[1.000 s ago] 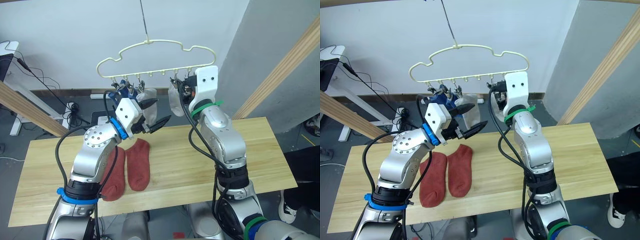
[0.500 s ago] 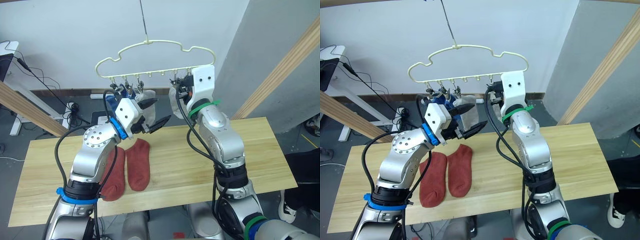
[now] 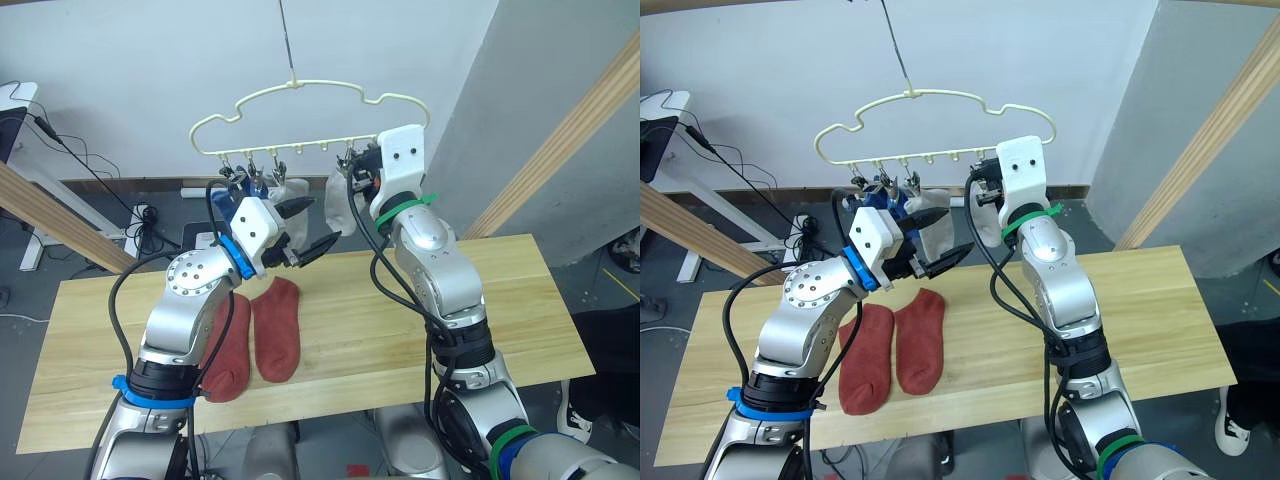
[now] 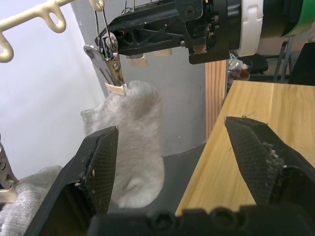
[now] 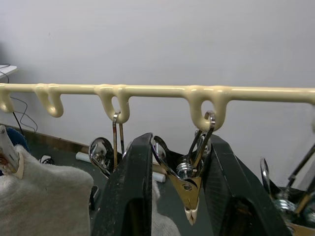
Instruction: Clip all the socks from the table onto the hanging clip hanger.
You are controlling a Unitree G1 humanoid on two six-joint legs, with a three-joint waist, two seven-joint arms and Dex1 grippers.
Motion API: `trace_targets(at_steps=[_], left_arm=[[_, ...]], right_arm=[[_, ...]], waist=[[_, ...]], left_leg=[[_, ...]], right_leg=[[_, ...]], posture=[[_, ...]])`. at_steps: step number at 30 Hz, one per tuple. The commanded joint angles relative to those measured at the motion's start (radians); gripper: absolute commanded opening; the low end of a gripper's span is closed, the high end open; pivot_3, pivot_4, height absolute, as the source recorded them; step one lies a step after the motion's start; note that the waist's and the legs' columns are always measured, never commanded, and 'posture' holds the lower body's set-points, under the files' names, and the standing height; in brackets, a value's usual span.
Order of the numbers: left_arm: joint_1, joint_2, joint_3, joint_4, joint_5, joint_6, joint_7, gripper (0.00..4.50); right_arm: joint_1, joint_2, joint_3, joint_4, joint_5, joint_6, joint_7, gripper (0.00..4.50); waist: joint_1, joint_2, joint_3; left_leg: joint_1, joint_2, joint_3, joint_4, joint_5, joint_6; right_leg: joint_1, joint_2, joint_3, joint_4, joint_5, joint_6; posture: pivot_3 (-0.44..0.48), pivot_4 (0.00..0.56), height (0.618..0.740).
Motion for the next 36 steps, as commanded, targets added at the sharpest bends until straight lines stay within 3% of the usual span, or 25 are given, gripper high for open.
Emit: trace_targets(at_steps=[1,18,22,36], left_arm=[[0.003,0.007,0.001,-0.04,0.0,-0.022,-0.005,3.82],[0.007,0.004,-0.003,-0.039,0.003,-0.028,-0.004,3.82],[0.006,0.005,-0.004,-0.037,0.004,-0.029,-0.004,3.82],[0.009,0.005,-0.006,-0.039,0.004,-0.032,-0.005,3.82]], right_arm=[[-0.007,0.004,0.005,-0.028,-0.008,-0.027,-0.006,1.4],[0.003,0.003,0.01,-0.03,-0.011,-0.028,0.0,1.4],[0.003,0.001,0.011,-0.029,-0.016,-0.023,-0.003,2.25],[0.006,0.007,0.014,-0.034,-0.017,-0.011,0.002,2.25]], waist=[[0.0,0.0,0.0],[0.0,0.0,0.0],[0.0,0.0,0.0],[0.0,0.0,0.0]], left_leg=[[0.0,0.0,0.0,0.0,0.0,0.0],[0.0,0.0,0.0,0.0,0.0,0.0],[0.0,0.0,0.0,0.0,0.0,0.0],[0.0,0.0,0.0,0.0,0.0,0.0]], right_leg=[[0.0,0.0,0.0,0.0,0.0,0.0],[0.0,0.0,0.0,0.0,0.0,0.0],[0.0,0.0,0.0,0.0,0.0,0.0],[0.0,0.0,0.0,0.0,0.0,0.0]], posture=[[-0.2,0.268,0.74],[-0.204,0.27,0.74],[-0.204,0.271,0.74],[-0.206,0.27,0.74]])
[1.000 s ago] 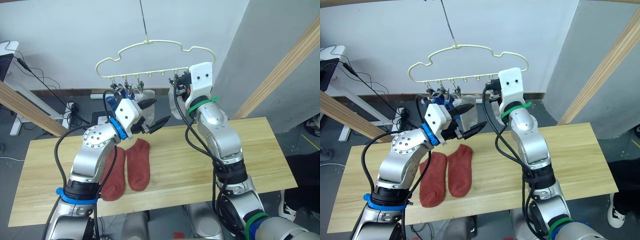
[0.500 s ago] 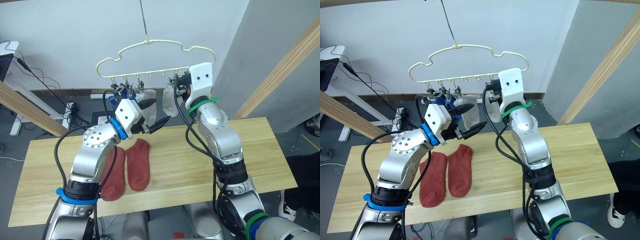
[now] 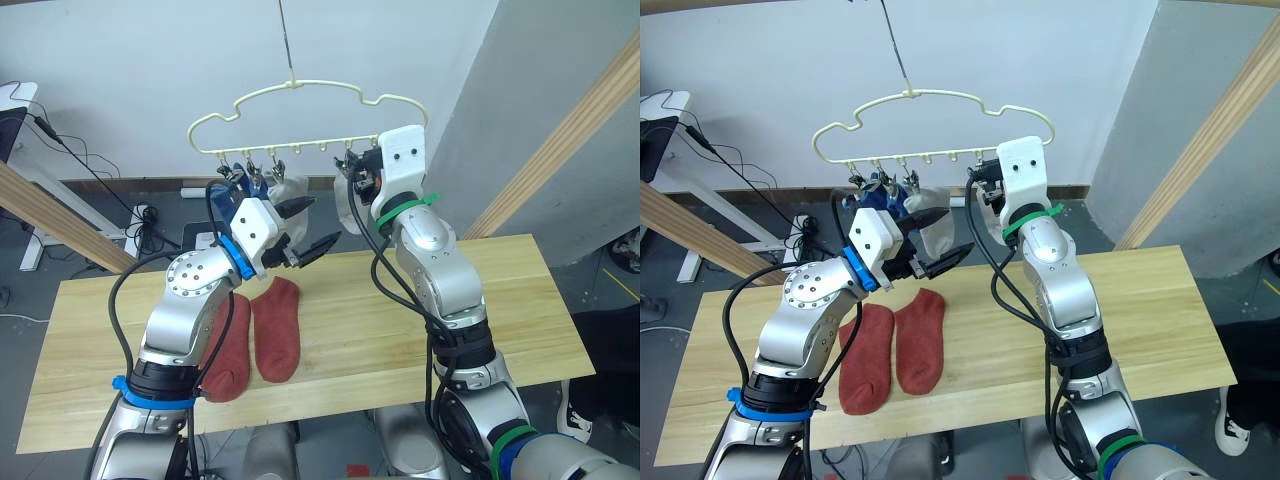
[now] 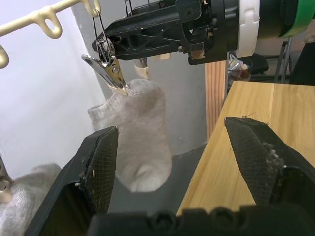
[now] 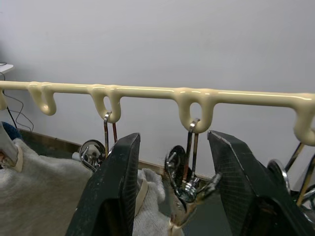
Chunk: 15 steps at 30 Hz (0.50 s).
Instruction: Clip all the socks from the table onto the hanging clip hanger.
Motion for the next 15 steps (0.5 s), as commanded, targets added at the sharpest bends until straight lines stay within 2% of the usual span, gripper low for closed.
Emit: trace_targets(at_steps=[1,15], left_arm=[[0.007,0.005,-0.004,-0.039,0.001,-0.017,-0.004,3.82],[0.012,0.006,-0.002,-0.038,0.001,-0.018,-0.004,3.82]], right_arm=[[0.003,0.011,0.012,-0.035,0.002,-0.007,0.001,2.25],[0.012,0.054,0.0,-0.045,0.021,0.014,-0.017,2.25]], waist=[[0.0,0.0,0.0],[0.0,0.0,0.0]], left_leg=[[0.0,0.0,0.0,0.0,0.0,0.0],[0.0,0.0,0.0,0.0,0.0,0.0]], right_leg=[[0.0,0.0,0.0,0.0,0.0,0.0],[0.0,0.0,0.0,0.0,0.0,0.0]], posture=[[-0.206,0.269,0.74],[-0.203,0.267,0.74]])
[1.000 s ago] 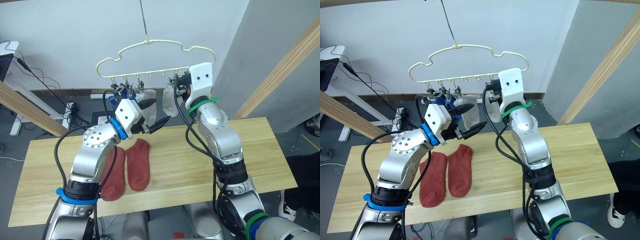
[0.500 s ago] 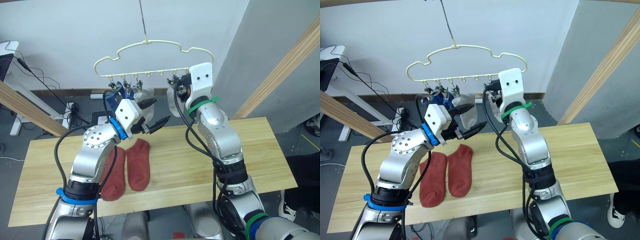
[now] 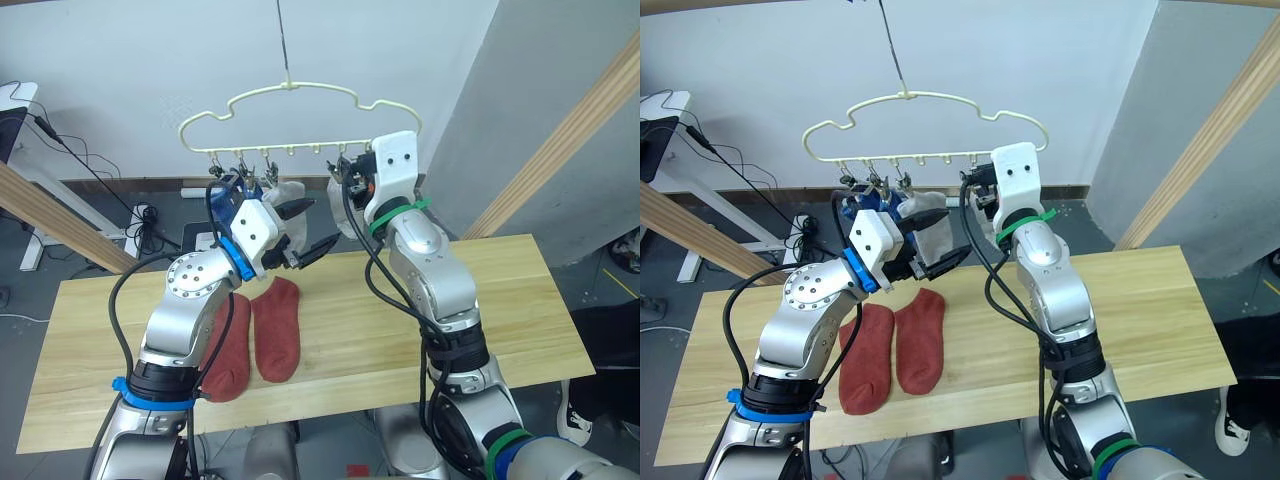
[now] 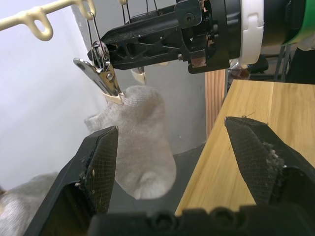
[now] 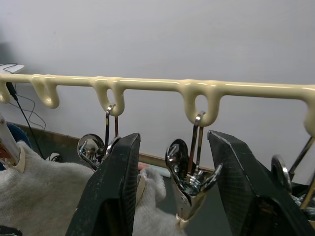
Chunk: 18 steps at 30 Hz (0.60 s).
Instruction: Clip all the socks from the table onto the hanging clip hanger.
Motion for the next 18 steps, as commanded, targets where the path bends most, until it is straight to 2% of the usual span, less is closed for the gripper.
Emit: trace_targets(at_steps=[1,18], left_arm=[[0.005,0.005,-0.001,-0.037,-0.002,-0.017,-0.005,3.82],[-0.017,-0.014,0.017,-0.033,-0.041,-0.003,0.008,3.82]], right_arm=[[-0.003,0.013,0.001,-0.045,0.0,-0.008,-0.016,2.25],[0.006,0.018,-0.003,-0.086,-0.003,0.019,-0.063,2.25]], waist=[[0.0,0.0,0.0],[0.0,0.0,0.0]], left_leg=[[0.0,0.0,0.0,0.0,0.0,0.0],[0.0,0.0,0.0,0.0,0.0,0.0]], right_leg=[[0.0,0.0,0.0,0.0,0.0,0.0],[0.0,0.0,0.0,0.0,0.0,0.0]], posture=[[-0.204,0.267,0.74],[-0.212,0.268,0.74]])
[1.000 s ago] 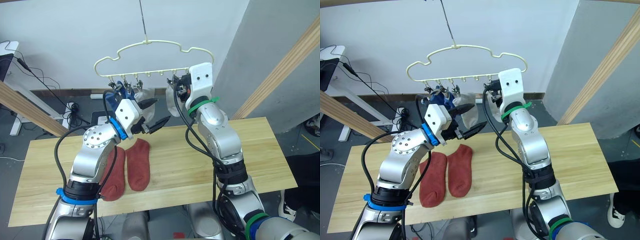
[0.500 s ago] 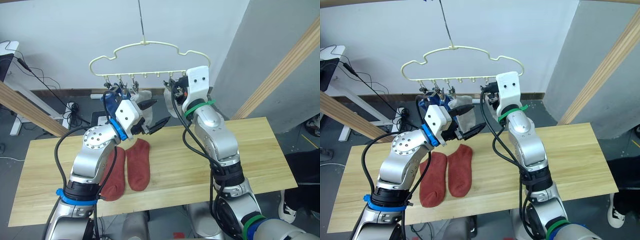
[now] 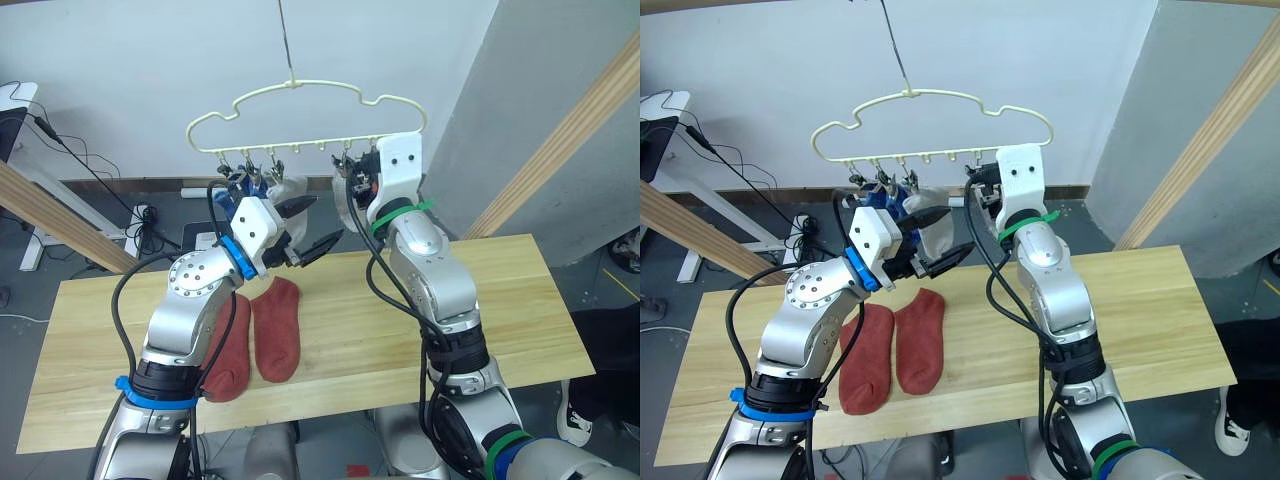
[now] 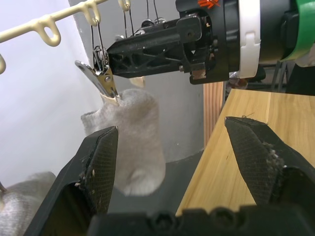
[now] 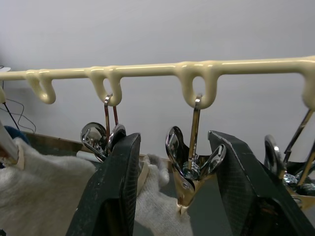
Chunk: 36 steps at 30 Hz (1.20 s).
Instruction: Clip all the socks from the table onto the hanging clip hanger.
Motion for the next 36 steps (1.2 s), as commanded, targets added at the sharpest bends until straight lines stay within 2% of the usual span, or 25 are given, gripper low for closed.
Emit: trace_targets(at_steps=[1,36], left_arm=[[-0.01,-0.001,0.014,-0.032,-0.014,-0.006,0.005,3.82],[0.006,0.023,0.016,-0.046,-0.001,-0.01,0.006,3.82]], right_arm=[[0.001,0.016,0.001,-0.067,-0.003,0.006,-0.017,2.25],[-0.038,0.058,0.024,0.054,0.04,-0.094,0.044,2.25]], waist=[[0.0,0.0,0.0],[0.001,0.0,0.0]], left_leg=[[0.0,0.0,0.0,0.0,0.0,0.0],[0.0,0.0,0.0,0.0,0.0,0.0]], right_leg=[[0.0,0.0,0.0,0.0,0.0,0.0],[0.0,0.0,0.0,0.0,0.0,0.0]], posture=[[-0.212,0.268,0.74],[-0.174,0.265,0.74]])
